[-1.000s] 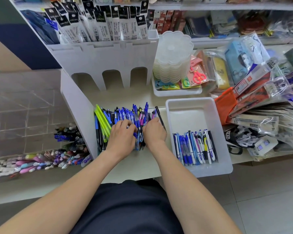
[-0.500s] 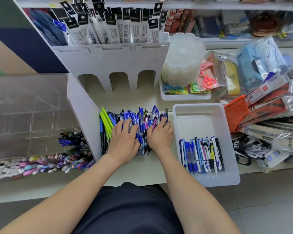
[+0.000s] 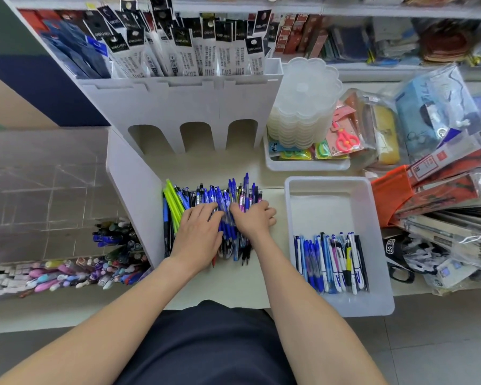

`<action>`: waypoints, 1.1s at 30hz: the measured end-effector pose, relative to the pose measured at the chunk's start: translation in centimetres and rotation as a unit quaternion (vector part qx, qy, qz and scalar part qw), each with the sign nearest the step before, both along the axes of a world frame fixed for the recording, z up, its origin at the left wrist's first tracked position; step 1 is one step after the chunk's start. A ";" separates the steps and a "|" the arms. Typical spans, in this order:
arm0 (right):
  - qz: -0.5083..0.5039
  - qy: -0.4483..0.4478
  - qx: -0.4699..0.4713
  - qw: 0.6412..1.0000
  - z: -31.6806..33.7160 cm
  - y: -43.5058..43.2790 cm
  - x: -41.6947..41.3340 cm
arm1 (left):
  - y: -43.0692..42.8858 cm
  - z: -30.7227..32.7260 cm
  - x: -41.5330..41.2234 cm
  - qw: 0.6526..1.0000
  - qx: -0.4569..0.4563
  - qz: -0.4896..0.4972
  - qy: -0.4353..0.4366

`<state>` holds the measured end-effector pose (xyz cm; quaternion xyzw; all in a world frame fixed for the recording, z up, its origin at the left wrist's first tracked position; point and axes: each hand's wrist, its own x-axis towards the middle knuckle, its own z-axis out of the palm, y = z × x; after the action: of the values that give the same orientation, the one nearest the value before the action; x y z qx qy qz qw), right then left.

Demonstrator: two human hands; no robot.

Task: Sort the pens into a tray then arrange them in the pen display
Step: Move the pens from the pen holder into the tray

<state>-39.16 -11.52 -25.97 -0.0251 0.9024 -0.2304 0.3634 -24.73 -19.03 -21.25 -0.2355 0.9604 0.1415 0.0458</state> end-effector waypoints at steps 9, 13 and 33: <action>0.104 0.003 0.059 0.993 0.6 -0.6 -1.9 | 0.4 0.2 0.3 0.999 0.015 0.001 -0.029; 0.067 -0.003 0.034 0.997 0.9 0.4 -1.5 | 0.5 0.4 0.3 0.999 0.015 0.001 -0.035; 0.123 -0.036 -0.277 0.952 8.6 8.8 -0.3 | 3.1 6.1 -5.3 0.848 0.439 0.208 0.213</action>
<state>-39.42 -2.75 -17.41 -0.2273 0.7793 -0.4258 0.3996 -30.04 -15.89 -15.12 -0.3496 0.7129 0.6009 -0.0916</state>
